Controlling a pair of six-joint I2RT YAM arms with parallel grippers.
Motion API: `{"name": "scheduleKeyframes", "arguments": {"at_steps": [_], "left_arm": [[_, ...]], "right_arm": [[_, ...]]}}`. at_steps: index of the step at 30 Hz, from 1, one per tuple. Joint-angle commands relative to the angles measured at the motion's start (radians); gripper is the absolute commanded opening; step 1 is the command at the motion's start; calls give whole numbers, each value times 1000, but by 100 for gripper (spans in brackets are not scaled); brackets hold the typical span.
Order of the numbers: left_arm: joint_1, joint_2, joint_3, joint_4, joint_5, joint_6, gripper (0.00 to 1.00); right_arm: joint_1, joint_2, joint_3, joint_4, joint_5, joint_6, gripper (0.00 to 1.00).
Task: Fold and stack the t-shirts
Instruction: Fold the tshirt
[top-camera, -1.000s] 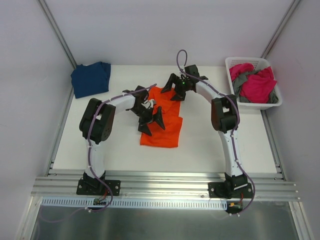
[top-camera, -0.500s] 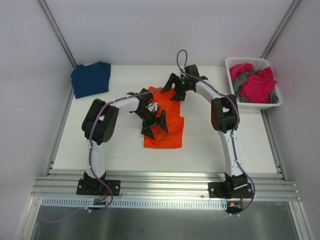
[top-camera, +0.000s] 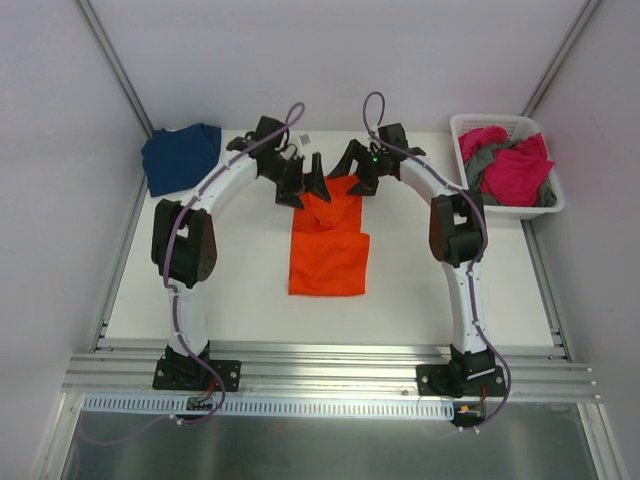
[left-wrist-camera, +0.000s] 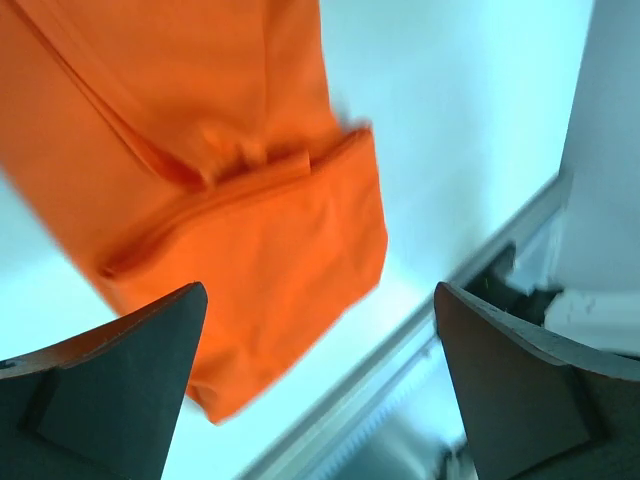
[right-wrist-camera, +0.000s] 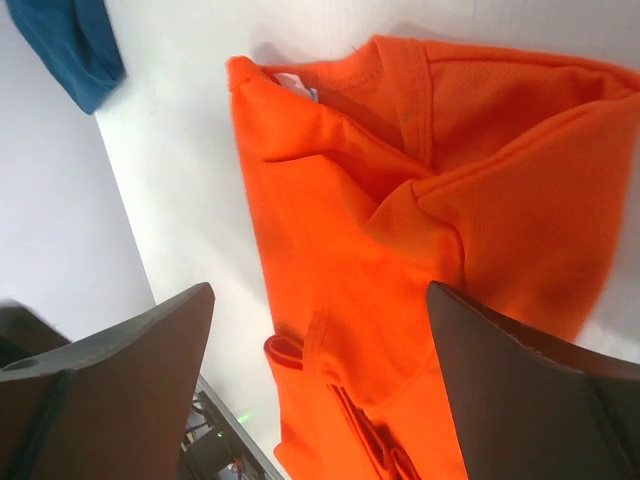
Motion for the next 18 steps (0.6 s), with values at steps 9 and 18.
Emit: {"name": "scheduleKeyframes", "arguments": {"at_steps": [9,18], "left_arm": [[145,157,379,-16,-225,265,77],[191,359,526,-11,-323,369,80]], "right_arm": [[-74,-152,33,-25,102,-134,74],[-80,-52,45,-73,165,-218,72]]}}
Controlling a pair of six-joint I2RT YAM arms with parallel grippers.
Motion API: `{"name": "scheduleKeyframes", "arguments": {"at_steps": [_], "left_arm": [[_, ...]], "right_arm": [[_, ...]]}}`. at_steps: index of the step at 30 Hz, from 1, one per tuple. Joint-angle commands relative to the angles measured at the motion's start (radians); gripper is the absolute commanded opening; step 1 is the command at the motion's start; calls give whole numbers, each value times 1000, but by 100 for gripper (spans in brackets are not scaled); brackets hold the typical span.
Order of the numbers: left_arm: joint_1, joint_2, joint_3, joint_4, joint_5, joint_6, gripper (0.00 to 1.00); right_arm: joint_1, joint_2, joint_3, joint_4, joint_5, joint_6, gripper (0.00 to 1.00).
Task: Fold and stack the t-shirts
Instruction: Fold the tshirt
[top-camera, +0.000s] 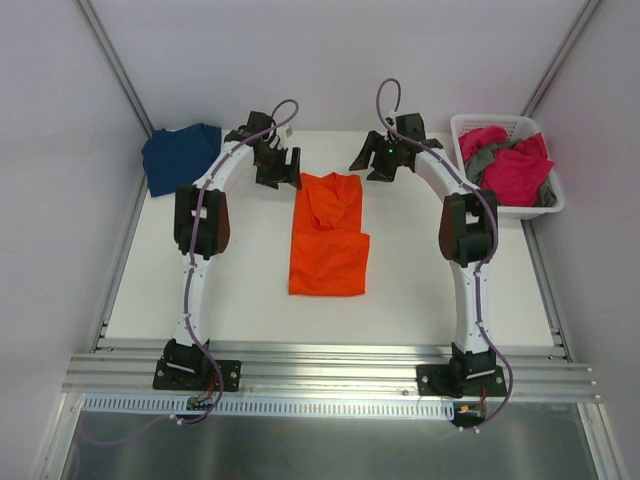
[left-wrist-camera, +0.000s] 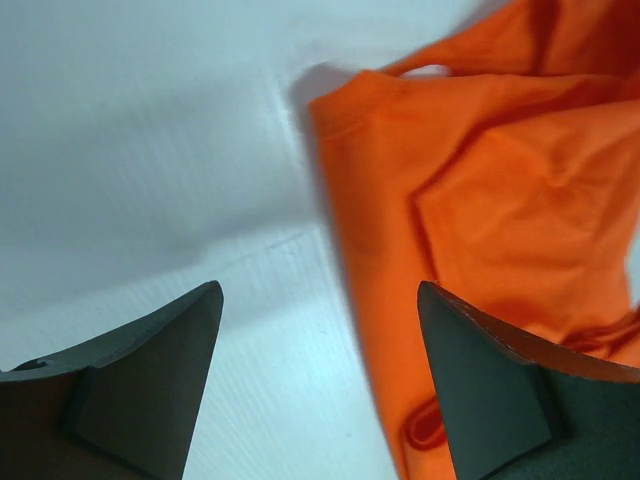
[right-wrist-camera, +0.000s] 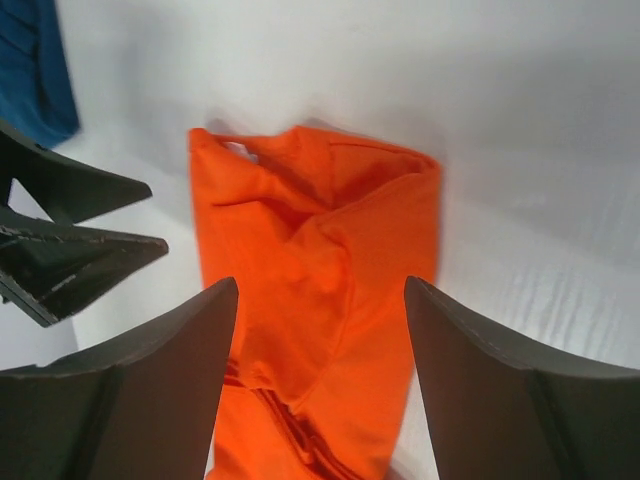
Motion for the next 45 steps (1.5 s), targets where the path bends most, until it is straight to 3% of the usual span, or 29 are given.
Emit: {"name": "scheduleKeyframes", "arguments": {"at_steps": [1,8,23,26,29,35,42,45], "left_arm": [[38,32,102,-10,-72,85,80],[64,75,143,21,-101,91,84],[44,170,205,75,-2,43,84],[38,184,214,86,26,37,83],[30,203,234,105,40,33,83],[21,239,257,121,83,11,81],[6,236,240,124,121,7,75],[4,236,235,122,136,5,67]], "right_arm": [[-4,41,28,-42,37,-62,72],[-7,83,37,-42,76,-69,76],[16,144,77,-7,91,-72,85],[25,153,74,5,79,-71,83],[39,166,72,15,56,-79,71],[60,189,74,30,34,-82,59],[61,199,72,28,40,-82,57],[61,199,71,27,45,-80,57]]}}
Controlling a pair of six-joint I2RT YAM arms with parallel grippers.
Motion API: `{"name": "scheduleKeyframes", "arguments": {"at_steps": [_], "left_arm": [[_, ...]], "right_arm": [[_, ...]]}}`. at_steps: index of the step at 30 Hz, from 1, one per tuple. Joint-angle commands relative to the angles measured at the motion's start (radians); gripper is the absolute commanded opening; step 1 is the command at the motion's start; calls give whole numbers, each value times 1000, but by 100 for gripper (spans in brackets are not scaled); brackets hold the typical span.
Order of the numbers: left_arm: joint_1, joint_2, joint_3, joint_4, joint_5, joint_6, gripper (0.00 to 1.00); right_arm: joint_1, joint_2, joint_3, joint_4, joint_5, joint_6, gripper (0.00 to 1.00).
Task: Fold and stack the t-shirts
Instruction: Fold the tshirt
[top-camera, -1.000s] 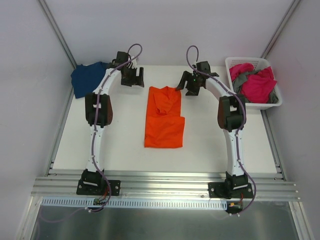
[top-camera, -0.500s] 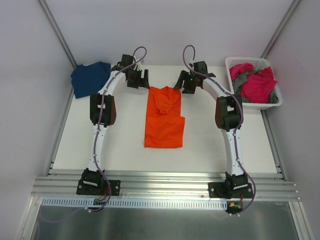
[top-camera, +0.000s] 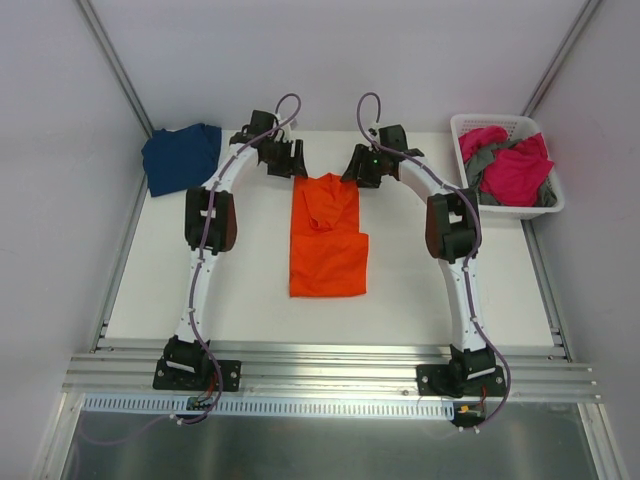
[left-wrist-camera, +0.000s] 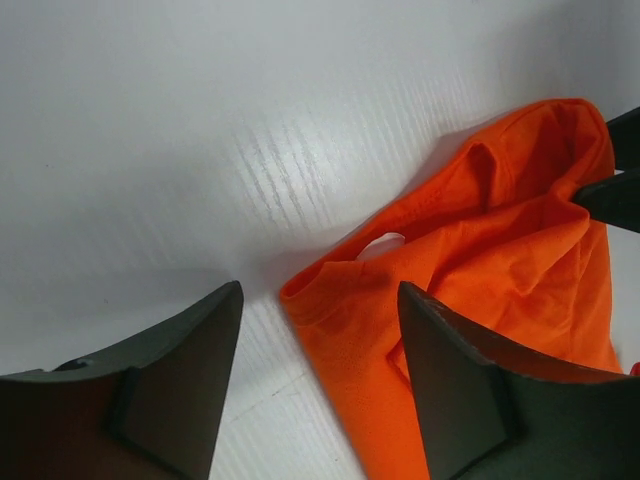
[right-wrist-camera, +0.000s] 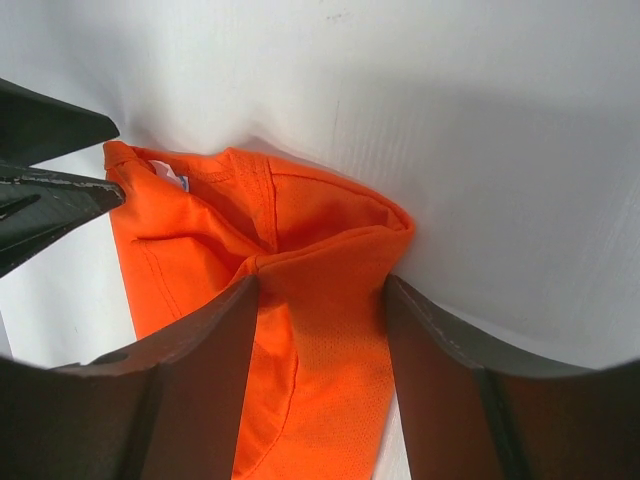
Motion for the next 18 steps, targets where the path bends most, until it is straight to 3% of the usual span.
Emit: {"name": "scheduleKeyframes", "arguments": {"at_steps": [1,4,7,11,13,16,18], "left_arm": [[-11,10,2,6,54,-9,62],[-11,-1,-40,3,73,-20,57],[-9,-18,-73,2,87,-26,43],[-9,-13,-67,-1,71,-28,24],[-9,-9,-60,0,64,-29,19],[-9,-6,-63,0,61,-23,15],[-11,-7,-64,-1,58,-23,13]], "right_arm": [[3,39,15,-39,11,-21,57],[2,40,15,-37,13,-18,57],[0,39,14,-37,13,-21,54],[0,43,17,-36,8,-19,36],[0,43,20,-36,8,-18,25],[2,43,20,-37,13,-16,1],[0,43,18,-36,13,-18,0]]}}
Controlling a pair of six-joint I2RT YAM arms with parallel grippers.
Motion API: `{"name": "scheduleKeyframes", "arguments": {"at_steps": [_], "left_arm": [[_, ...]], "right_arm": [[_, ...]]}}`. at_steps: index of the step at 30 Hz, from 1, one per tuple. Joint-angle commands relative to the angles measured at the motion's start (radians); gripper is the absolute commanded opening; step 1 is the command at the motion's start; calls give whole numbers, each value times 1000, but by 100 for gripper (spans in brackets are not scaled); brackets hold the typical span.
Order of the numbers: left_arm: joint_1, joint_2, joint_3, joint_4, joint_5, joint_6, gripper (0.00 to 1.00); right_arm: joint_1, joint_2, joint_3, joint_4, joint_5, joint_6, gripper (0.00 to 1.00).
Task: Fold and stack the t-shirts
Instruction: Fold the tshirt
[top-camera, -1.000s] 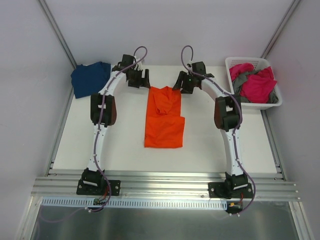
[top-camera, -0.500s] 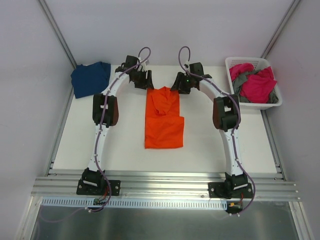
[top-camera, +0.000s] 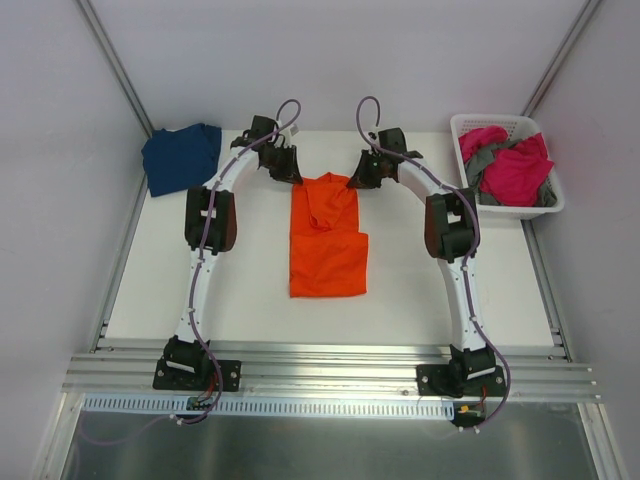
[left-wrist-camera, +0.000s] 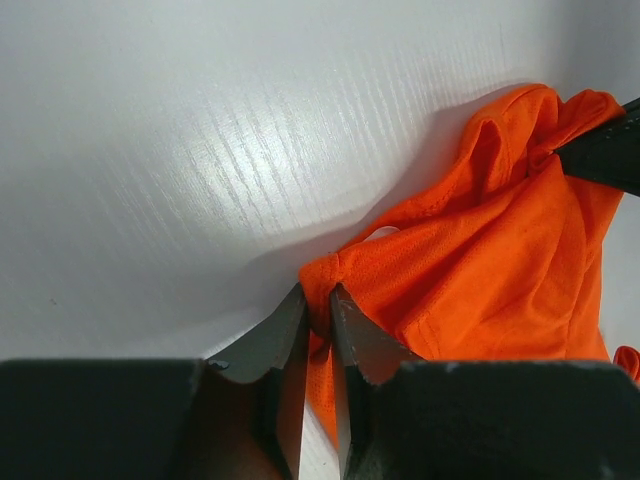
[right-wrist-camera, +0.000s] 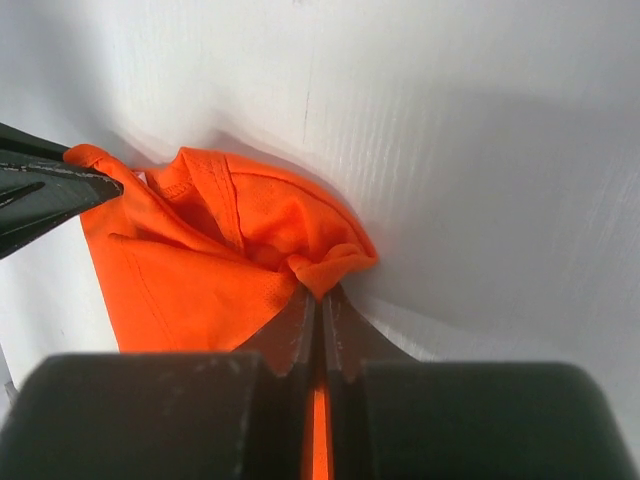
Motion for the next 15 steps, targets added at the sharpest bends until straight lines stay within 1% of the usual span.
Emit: {"name": "scheduleKeyframes", "arguments": {"at_steps": [1,5,9,15], "left_arm": [[-4,-9,-6,-17,-6,12,13],[-6,-30,2,-20,0,12,12],[-6,-88,-30,-18,18,0,11],[-6,-203,-79,-25,47,-26,9]], "right_arm": [[3,19,15,-30,7,-18,0],[2,3,13,-28,1,-18,0],[0,-37,1,-34,-4,-17,0],[-6,-175,-68,-46,-22,-11,0]]}}
